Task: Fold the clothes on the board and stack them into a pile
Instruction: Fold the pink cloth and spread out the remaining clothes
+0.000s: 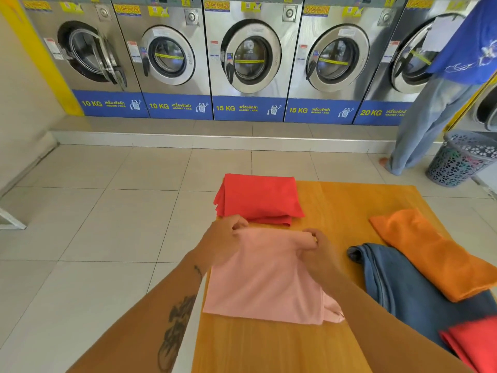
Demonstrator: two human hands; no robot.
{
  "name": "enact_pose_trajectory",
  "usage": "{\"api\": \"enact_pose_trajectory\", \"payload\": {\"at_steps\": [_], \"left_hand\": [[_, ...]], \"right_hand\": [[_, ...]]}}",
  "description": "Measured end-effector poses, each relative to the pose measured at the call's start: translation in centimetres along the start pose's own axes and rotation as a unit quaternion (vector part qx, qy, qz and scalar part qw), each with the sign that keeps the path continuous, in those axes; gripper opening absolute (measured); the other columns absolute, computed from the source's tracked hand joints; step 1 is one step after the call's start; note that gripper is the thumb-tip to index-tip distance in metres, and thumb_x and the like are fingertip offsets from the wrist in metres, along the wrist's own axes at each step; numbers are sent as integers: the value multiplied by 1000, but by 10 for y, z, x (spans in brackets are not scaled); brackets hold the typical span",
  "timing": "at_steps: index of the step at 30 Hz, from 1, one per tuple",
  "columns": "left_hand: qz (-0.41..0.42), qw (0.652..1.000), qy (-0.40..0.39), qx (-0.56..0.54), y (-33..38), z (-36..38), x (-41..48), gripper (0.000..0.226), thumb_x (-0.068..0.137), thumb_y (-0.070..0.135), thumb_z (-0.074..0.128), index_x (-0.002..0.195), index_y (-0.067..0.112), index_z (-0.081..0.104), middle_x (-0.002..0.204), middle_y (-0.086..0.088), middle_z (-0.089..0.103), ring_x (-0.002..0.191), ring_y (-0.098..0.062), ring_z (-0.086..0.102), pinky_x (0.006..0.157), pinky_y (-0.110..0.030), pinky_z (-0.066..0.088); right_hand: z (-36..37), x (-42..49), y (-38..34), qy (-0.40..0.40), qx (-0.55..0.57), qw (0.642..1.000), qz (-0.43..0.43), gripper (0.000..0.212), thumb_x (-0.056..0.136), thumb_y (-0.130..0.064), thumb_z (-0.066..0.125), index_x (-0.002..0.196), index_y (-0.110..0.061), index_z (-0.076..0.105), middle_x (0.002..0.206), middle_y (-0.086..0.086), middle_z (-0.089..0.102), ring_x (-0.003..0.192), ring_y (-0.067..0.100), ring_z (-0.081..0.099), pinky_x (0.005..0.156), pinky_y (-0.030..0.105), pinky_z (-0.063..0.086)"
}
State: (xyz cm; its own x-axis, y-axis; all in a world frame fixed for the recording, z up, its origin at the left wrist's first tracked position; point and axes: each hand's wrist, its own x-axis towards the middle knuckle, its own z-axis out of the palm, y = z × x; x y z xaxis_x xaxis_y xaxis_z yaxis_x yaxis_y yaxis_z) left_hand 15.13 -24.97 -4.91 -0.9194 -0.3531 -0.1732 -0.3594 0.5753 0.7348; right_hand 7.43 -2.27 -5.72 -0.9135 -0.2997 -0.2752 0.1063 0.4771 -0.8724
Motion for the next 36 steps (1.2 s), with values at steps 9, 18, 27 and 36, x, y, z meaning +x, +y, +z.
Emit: {"api": "enact_pose_trajectory", "payload": {"at_steps": [9,18,27,36], "left_hand": [[89,980,38,174,-43,64,-13,49,83,13,48,129,27,54,132,6,47,122,-17,45,101,-35,36],[61,951,-7,305,-52,91,-22,58,100,43,10,156,28,10,165,3,9,151,-18,3,122,-45,11],[2,996,81,27,89,131,-34,51,90,9,45,140,17,47,150,1,39,135,-19,41,109,-34,34],[109,989,-17,-102,244,300,-117,38,94,11,49,129,25,55,123,15,49,121,-8,51,95,-22,38]], "right_hand": [[19,7,36,-63,-314,947,-8,66,94,-24,47,151,-30,14,149,7,28,127,35,38,103,47,39],[-4,-1,40,-91,-355,929,-56,68,96,-19,41,156,-22,9,151,6,28,127,34,38,104,42,36],[-141,-66,61,-43,-247,964,-88,59,95,-15,53,150,-22,32,153,0,35,138,18,37,104,23,30],[-296,-131,150,58,-220,968,-103,55,86,-9,62,139,-10,49,139,7,54,130,20,48,103,14,25]]}}
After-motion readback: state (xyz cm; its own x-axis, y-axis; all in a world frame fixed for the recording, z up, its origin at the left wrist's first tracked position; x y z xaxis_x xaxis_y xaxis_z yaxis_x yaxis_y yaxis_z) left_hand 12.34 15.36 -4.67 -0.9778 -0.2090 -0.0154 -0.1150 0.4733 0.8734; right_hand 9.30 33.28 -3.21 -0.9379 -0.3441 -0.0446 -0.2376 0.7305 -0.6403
